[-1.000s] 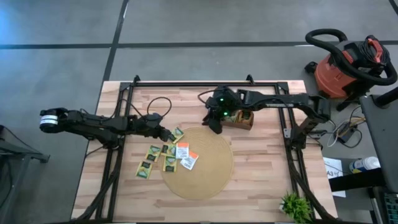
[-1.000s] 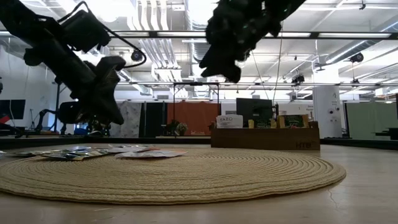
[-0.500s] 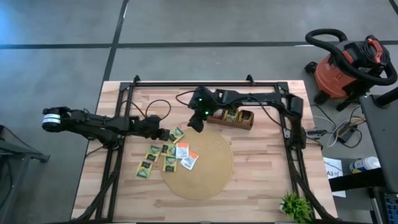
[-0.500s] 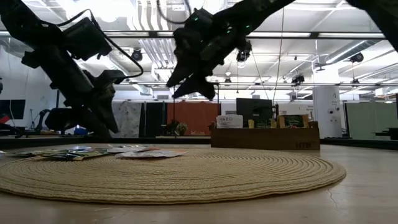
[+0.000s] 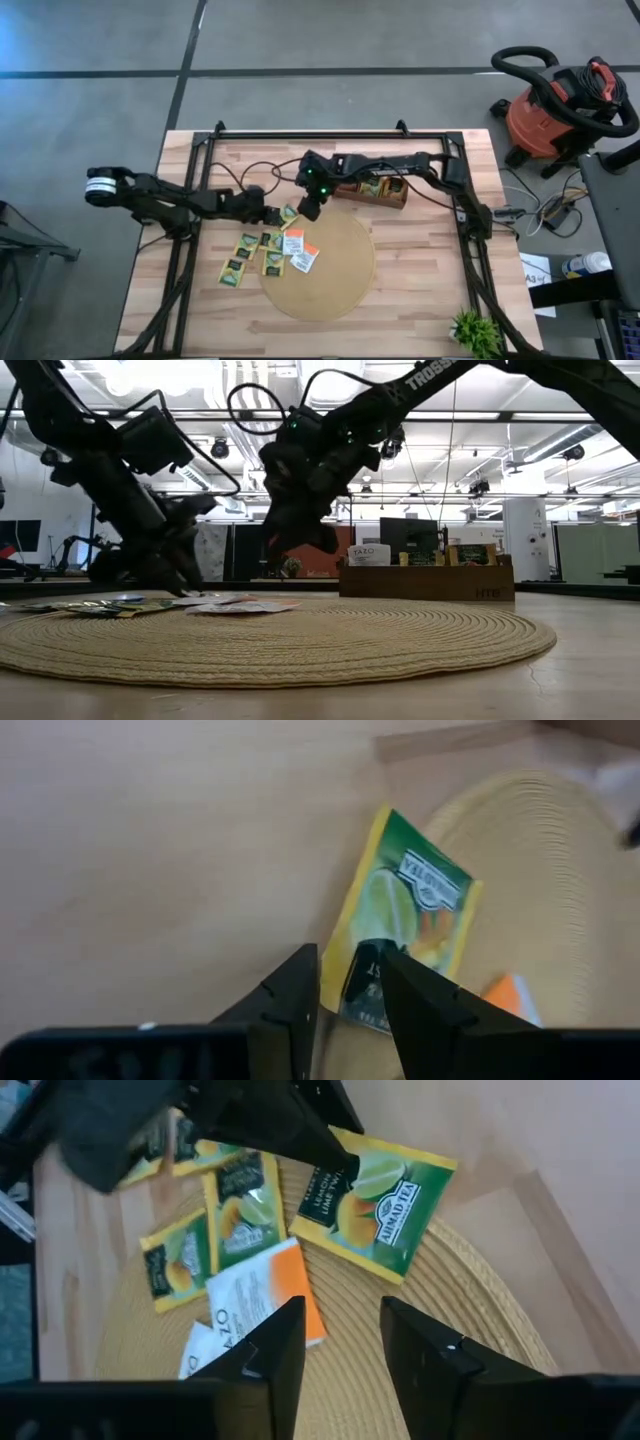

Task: Pick & Place Tea
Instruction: Put the lemon tea bag into the middle section of the wooden organizer

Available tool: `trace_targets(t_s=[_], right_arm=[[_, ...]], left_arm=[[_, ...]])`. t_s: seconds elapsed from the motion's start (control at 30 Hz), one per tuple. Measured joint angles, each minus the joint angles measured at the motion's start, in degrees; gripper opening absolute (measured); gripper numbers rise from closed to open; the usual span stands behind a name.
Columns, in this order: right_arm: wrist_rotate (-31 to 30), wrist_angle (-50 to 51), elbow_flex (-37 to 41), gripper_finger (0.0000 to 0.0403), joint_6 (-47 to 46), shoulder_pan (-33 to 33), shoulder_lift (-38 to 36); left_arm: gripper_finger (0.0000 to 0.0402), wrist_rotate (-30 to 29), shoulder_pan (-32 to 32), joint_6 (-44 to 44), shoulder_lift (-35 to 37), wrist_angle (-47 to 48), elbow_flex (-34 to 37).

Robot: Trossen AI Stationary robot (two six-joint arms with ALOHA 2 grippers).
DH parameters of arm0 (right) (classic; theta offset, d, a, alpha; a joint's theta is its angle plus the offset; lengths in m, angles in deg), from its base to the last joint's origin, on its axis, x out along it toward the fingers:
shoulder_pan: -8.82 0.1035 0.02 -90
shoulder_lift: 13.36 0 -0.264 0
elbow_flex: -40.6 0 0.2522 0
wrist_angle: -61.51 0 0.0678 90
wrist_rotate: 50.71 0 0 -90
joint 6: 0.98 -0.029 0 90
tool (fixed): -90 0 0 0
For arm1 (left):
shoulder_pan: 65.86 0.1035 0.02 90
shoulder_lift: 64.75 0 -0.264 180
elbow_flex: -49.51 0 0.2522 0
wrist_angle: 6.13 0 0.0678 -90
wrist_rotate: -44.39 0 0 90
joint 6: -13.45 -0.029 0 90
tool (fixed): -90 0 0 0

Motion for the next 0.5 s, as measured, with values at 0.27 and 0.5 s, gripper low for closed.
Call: trace_targets(t_s=[0.27,0.5], right_arm=[[-0.1,-0.2,0.7,0.0124,0.0,0.2,1.0],[-0.1,-0.4,0.7,0.0122,0.0,0.2,1.1]], left_arm=[[0.0104,3.9,-0.1,-1.4,-2.6,-4.5,-0.2],[0.0037,4.5,-0.1,-4.3,-3.1,-5.5,-0.2]])
